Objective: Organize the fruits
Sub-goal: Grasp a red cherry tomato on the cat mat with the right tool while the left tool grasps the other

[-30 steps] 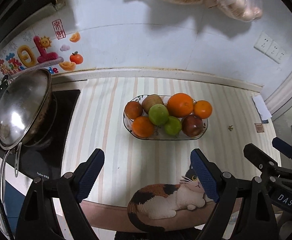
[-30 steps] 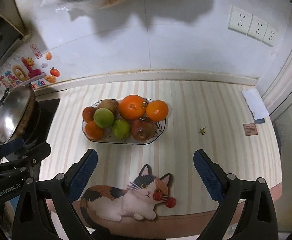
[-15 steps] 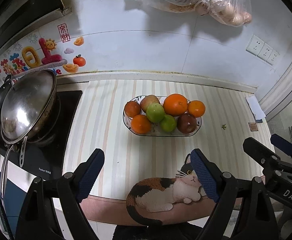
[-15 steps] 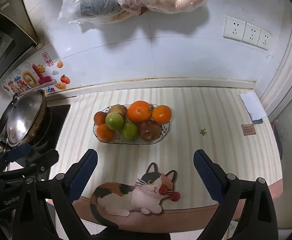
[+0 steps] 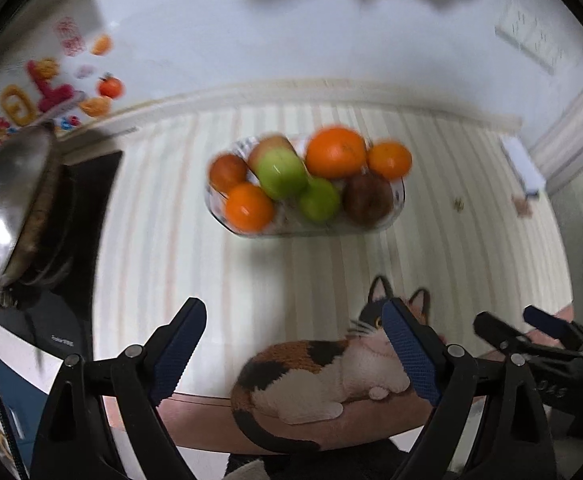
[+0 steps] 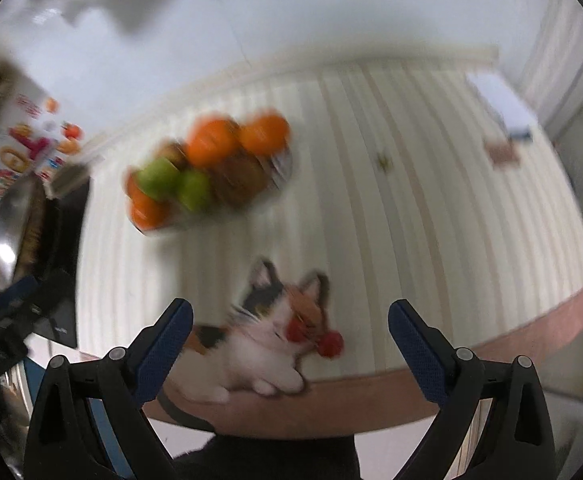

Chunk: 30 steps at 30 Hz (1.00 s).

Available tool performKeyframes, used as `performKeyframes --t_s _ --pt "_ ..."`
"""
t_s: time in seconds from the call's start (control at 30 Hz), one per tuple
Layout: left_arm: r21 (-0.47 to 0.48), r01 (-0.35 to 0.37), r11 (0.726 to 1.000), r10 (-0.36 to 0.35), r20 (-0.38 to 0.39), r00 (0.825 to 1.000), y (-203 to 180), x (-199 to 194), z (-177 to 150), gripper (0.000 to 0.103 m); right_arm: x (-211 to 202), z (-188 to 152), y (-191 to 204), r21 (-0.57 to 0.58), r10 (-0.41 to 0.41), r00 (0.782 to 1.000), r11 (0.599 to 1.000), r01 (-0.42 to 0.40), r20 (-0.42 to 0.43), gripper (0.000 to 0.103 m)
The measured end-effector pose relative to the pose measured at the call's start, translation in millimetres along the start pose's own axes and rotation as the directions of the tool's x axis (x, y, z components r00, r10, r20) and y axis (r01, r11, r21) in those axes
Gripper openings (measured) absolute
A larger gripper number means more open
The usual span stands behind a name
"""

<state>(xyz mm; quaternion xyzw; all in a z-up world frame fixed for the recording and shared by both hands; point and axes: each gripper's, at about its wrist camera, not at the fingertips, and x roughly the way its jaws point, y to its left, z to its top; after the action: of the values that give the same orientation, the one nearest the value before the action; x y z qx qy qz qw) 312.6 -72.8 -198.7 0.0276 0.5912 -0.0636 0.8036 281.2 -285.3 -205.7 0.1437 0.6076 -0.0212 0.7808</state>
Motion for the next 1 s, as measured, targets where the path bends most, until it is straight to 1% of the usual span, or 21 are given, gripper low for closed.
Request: performKeyframes --t_s 0.03,0.07,0.1,0.13,0.17,0.2,0.23,0.33,0.37,0.4,0.43,0.5,0.53,0.63,0.77,0.93,1.0 --pt "0.016 0.005 1.0 -0.004 -0.02 1.0 -5.8 8.3 -0.9 0.09 12.7 -4.9 -8.0 0.02 0.006 1.0 1.0 -0.005 -0.024 0.1" --pt "0.036 0.006 0.999 -0.004 -0.045 0.999 -12.5 18.7 -2.2 0.09 26.6 -10.0 -16.4 0.042 0.014 0.999 0.999 -0.012 -0.049 0.096" --pt "0.055 0.002 0.998 0.002 -0.07 0.998 -18.8 29.2 -3.9 0.09 40.8 -16.0 -24.2 0.062 0.022 0.997 0.998 -0.018 -0.073 0.086" --pt "0.073 0.004 0.997 0.003 -0.091 0.996 -23.7 36.9 -5.8 0.09 52.8 -19.9 -30.0 0.079 0.034 0.995 0.997 -0.027 -0.094 0.079" --pt "0.089 0.005 0.996 0.005 -0.113 0.994 -28.0 45.2 -7.4 0.09 67.3 -25.1 -36.6 0.1 0.051 0.991 0.994 -0.038 -0.125 0.069" --pt "0.105 0.001 0.994 0.013 -0.133 0.991 -32.7 53.6 -9.4 0.09 76.9 -29.0 -40.7 0.118 0.067 0.987 0.992 -0.05 -0.147 0.066" --pt "0.119 -0.002 0.993 0.021 -0.152 0.988 -36.9 62.1 -11.5 0.09 85.6 -32.8 -44.0 0.133 0.084 0.984 0.989 -0.063 -0.16 0.065" --pt "0.132 0.002 0.991 0.025 -0.204 0.979 -44.9 82.9 -16.3 0.09 106.2 -41.1 -47.3 0.136 0.099 0.979 0.988 -0.075 -0.176 0.058" --pt "0.129 0.015 0.992 0.014 -0.221 0.975 -46.0 88.7 -17.5 0.09 113.3 -42.4 -47.5 0.139 0.103 0.977 0.987 -0.078 -0.185 0.051" --pt "0.12 0.031 0.992 -0.001 -0.242 0.97 -47.9 94.9 -18.8 0.09 118.5 -43.8 -48.1 0.143 0.11 0.976 0.986 -0.083 -0.19 0.045" --pt "0.115 0.038 0.993 -0.008 -0.253 0.967 -48.7 98.6 -19.6 0.09 122.7 -44.5 -47.8 0.141 0.11 0.975 0.987 -0.084 -0.193 0.043" --pt "0.112 0.057 0.992 -0.024 -0.275 0.961 -53.0 106.0 -20.2 0.09 129.3 -46.3 -46.6 0.117 0.094 0.978 0.99 -0.073 -0.187 0.031" --pt "0.114 0.059 0.992 -0.025 -0.279 0.96 -55.5 107.8 -20.7 0.09 128.6 -46.7 -47.5 0.121 0.103 0.979 0.989 -0.082 -0.174 0.028" --pt "0.126 0.096 0.987 -0.054 -0.299 0.953 -67.3 115.4 -22.7 0.09 125.5 -48.6 -52.5 0.106 0.069 0.985 0.993 -0.053 -0.157 0.028" --pt "0.163 0.136 0.977 -0.076 -0.328 0.942 -89.8 127.6 -28.6 0.09 120.6 -51.7 -70.8 0.152 0.069 0.986 0.987 -0.046 -0.153 0.028" --pt "0.246 0.165 0.955 -0.075 -0.337 0.938 -124.2 139.6 -36.7 0.09 114.7 -56.8 -89.7 0.188 0.044 0.989 0.982 -0.016 -0.142 0.028" --pt "0.281 0.169 0.945 -0.07 -0.329 0.942 -135.7 142.3 -39.8 0.086 113.4 -57.6 -95.0 0.195 0.032 0.99 0.981 -0.005 -0.138 0.028"
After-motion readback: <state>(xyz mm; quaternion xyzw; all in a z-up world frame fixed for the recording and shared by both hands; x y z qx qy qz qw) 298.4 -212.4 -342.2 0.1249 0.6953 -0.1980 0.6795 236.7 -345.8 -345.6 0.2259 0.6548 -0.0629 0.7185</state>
